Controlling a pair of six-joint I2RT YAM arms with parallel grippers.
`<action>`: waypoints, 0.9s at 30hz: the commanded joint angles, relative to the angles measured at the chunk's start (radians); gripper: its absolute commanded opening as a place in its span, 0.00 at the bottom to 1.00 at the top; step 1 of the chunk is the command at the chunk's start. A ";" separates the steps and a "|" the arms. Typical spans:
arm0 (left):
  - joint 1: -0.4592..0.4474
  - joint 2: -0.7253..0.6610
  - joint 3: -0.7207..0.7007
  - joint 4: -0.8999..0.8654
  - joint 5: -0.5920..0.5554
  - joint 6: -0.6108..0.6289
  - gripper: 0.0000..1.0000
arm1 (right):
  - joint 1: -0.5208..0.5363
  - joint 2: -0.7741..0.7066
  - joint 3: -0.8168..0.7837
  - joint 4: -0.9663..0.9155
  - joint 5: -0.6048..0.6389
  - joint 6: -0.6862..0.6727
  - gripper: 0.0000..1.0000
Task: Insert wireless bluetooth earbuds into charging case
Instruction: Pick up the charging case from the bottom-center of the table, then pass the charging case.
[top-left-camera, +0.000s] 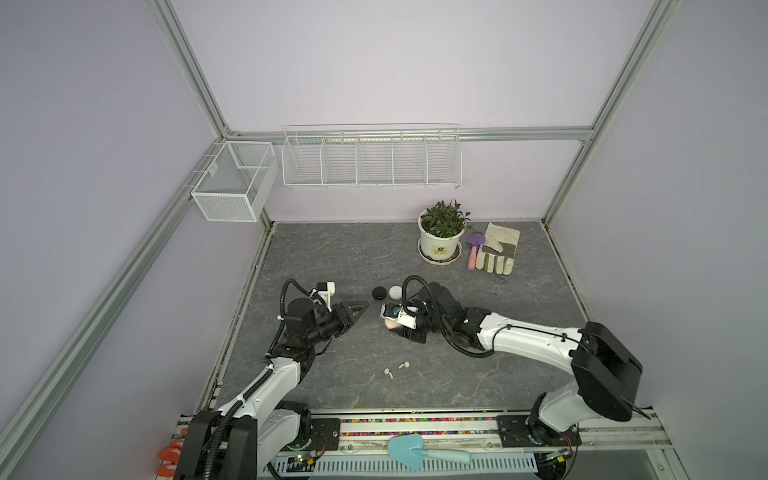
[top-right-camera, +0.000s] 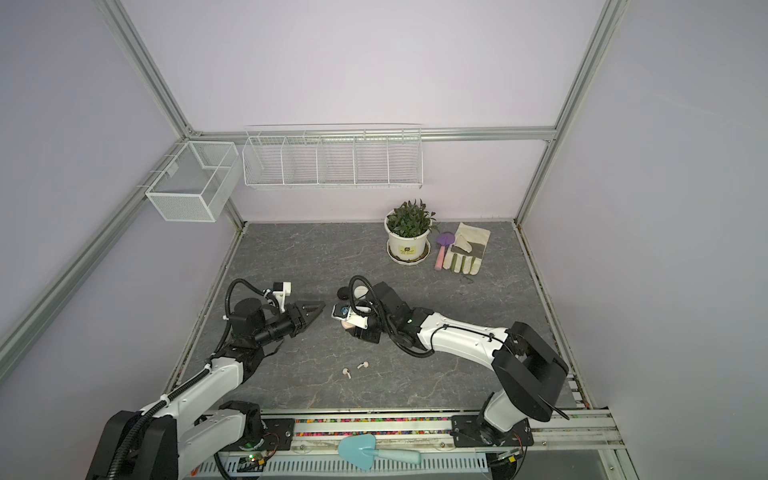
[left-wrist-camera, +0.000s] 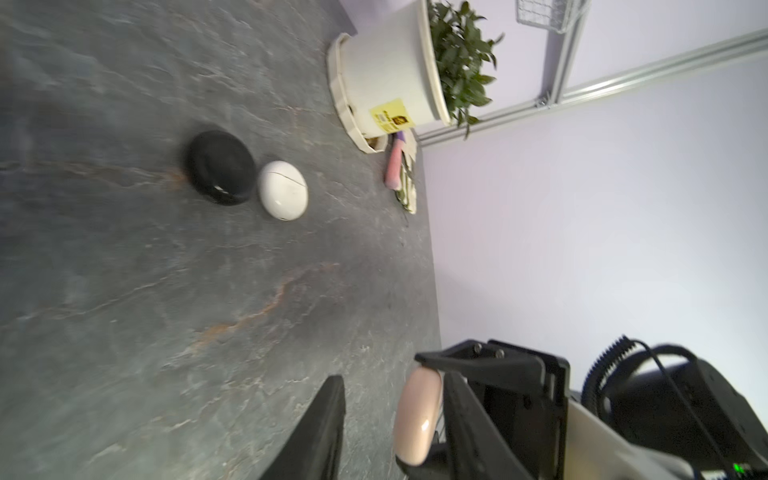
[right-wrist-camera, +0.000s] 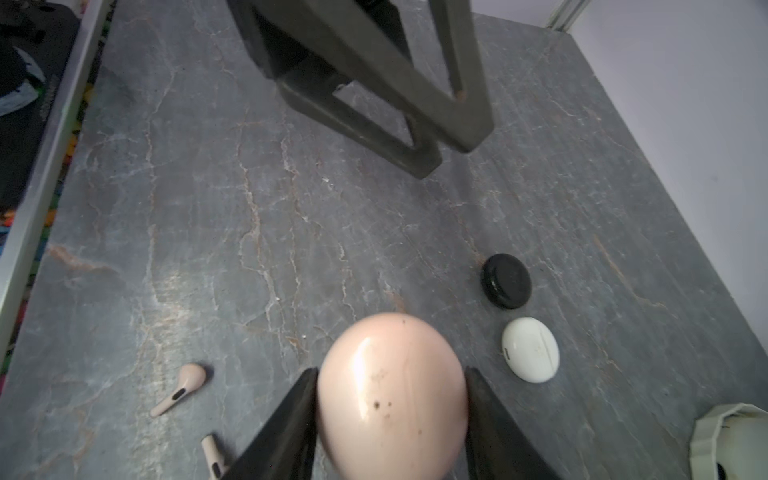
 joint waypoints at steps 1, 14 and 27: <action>-0.044 0.013 -0.010 0.130 0.057 -0.030 0.40 | -0.014 -0.046 -0.024 0.057 0.040 0.003 0.26; -0.156 0.158 -0.015 0.439 0.092 -0.079 0.43 | -0.010 -0.083 -0.043 0.146 0.043 0.001 0.26; -0.193 0.354 0.009 0.721 0.125 -0.192 0.39 | 0.002 -0.098 -0.032 0.159 0.024 0.006 0.26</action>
